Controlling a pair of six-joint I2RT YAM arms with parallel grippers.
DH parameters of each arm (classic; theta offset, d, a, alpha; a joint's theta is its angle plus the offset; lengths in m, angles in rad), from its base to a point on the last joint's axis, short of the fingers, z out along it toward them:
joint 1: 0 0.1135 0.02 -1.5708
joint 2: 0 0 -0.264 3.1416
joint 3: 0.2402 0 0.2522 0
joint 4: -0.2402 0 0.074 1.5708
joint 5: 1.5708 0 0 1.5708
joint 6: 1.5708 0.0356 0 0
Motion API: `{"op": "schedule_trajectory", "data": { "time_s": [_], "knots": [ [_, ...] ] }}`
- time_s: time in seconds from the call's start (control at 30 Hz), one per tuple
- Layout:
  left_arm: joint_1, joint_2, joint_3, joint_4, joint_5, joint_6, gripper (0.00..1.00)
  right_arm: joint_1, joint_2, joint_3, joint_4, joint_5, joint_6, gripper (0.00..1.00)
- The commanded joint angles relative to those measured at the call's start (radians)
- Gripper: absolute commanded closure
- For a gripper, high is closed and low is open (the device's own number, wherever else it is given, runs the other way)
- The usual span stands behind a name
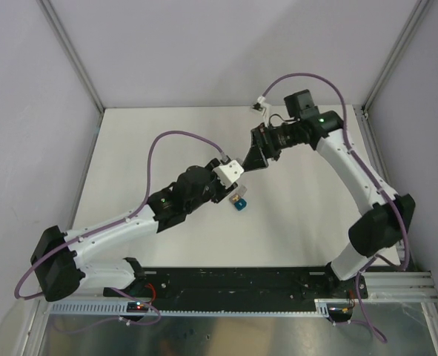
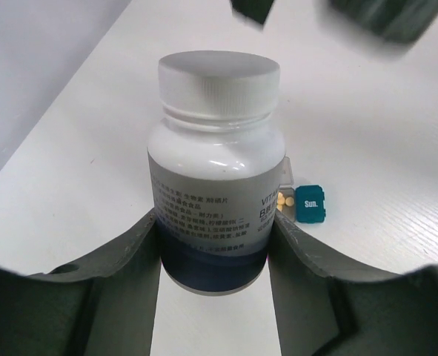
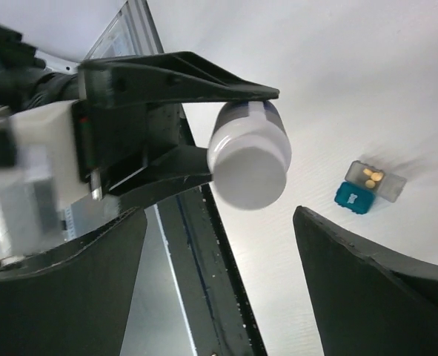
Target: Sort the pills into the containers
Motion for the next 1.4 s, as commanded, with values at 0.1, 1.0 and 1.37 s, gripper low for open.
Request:
{"op": "schedule_trajectory", "data": {
  "time_s": [0.1, 1.0, 1.37],
  "knots": [
    [0.096, -0.070, 0.055, -0.042, 0.345, -0.023, 1.00, -0.016, -0.178, -0.022, -0.041, 0.066, -0.172, 0.13],
    [0.240, -0.038, 0.143, -0.245, 1.187, -0.082, 1.00, 0.242, -0.353, -0.123, -0.070, 0.176, -0.544, 0.27],
    [0.239, -0.029, 0.147, -0.246, 1.191, -0.084, 1.00, 0.264, -0.319, -0.118, -0.075, 0.161, -0.541, 0.40]
  ]
}}
